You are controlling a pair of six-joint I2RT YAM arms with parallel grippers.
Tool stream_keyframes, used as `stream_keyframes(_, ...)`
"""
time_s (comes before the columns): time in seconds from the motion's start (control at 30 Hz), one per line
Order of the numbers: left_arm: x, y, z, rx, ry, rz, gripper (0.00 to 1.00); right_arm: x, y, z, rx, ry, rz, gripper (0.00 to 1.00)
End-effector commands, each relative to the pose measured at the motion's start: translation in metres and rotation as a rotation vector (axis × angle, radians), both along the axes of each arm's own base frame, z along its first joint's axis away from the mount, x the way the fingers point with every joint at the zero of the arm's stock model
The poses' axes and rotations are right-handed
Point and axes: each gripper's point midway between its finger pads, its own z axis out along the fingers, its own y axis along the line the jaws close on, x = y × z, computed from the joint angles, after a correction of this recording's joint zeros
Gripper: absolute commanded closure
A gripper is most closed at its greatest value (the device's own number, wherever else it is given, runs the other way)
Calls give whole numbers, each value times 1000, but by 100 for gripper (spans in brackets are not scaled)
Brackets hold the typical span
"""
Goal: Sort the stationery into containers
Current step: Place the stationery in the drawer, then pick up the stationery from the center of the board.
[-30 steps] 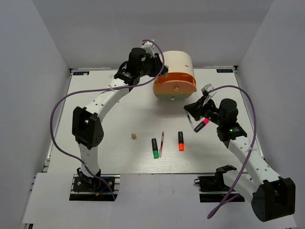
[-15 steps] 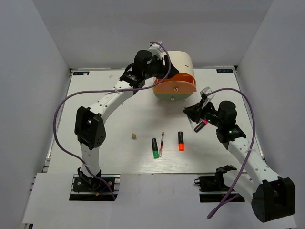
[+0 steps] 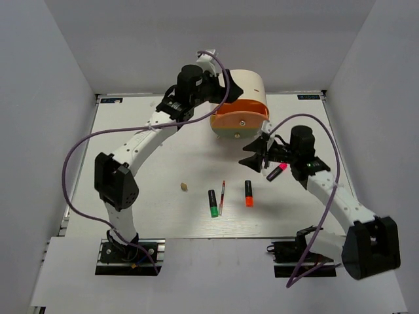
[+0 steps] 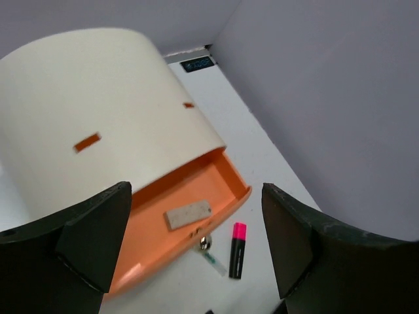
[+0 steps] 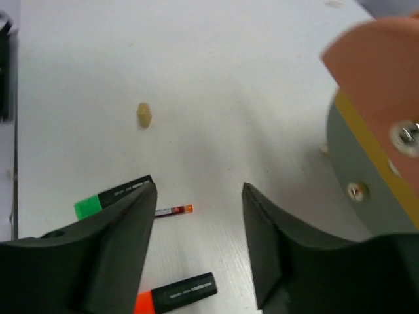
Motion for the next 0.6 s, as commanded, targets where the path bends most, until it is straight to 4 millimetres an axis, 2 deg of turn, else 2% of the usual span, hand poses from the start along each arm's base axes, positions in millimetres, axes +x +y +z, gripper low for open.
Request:
stream_keyframes(0.0, -30, 52, 70, -49, -116, 125, 10, -18, 27, 4, -30, -113, 303, 37)
stream_keyframes(0.03, -35, 61, 46, -4, -86, 150, 6, -20, 35, 7, -37, -125, 346, 35)
stream_keyframes(0.07, -38, 77, 42, 8, -84, 213, 4, -20, 44, -9, -58, -65, 386, 32)
stream_keyframes(0.1, -55, 96, 58, -6, -108, 254, 2, -18, 47, -17, -93, -112, 417, 28)
stream_keyframes(0.13, -59, 113, 19, 58, -42, 300, 0, -25, 63, -10, -106, -146, 471, 27)
stream_keyframes(0.17, -65, 130, 8, 68, -14, 372, 0, -16, 70, -37, -158, -114, 466, 25)
stream_keyframes(0.2, -77, 145, -35, 137, 77, 410, 0, -12, 73, -48, -203, -114, 459, 23)
stream_keyframes(0.23, -93, 162, -34, 125, 92, 456, 0, -1, 80, -52, -239, -121, 448, 23)
stream_keyframes(0.27, -100, 179, -48, 144, 127, 527, 0, -11, 95, -59, -260, -111, 485, 23)
stream_keyframes(0.3, -110, 189, -62, 130, 184, 570, 0, -8, 101, -81, -293, -57, 486, 23)
stream_keyframes(0.33, -127, 208, -102, 199, 278, 615, 0, -3, 110, -81, -323, -44, 457, 25)
stream_keyframes(0.37, -140, 223, -102, 182, 284, 667, 0, -5, 121, -80, -332, -43, 465, 27)
stream_keyframes(0.4, -154, 233, -127, 174, 356, 710, 0, -7, 132, -91, -349, -19, 480, 28)
stream_keyframes(0.43, -168, 245, -143, 196, 403, 747, 0, -3, 134, -98, -387, 16, 430, 31)
stream_keyframes(0.47, -178, 250, -151, 184, 429, 761, 0, -4, 146, -94, -396, 4, 432, 33)
stream_keyframes(0.53, -200, 264, -166, 127, 472, 804, 0, -7, 156, -115, -458, 71, 387, 35)
stream_keyframes(0.57, -211, 271, -173, 129, 497, 827, 0, -6, 166, -113, -459, 74, 391, 36)
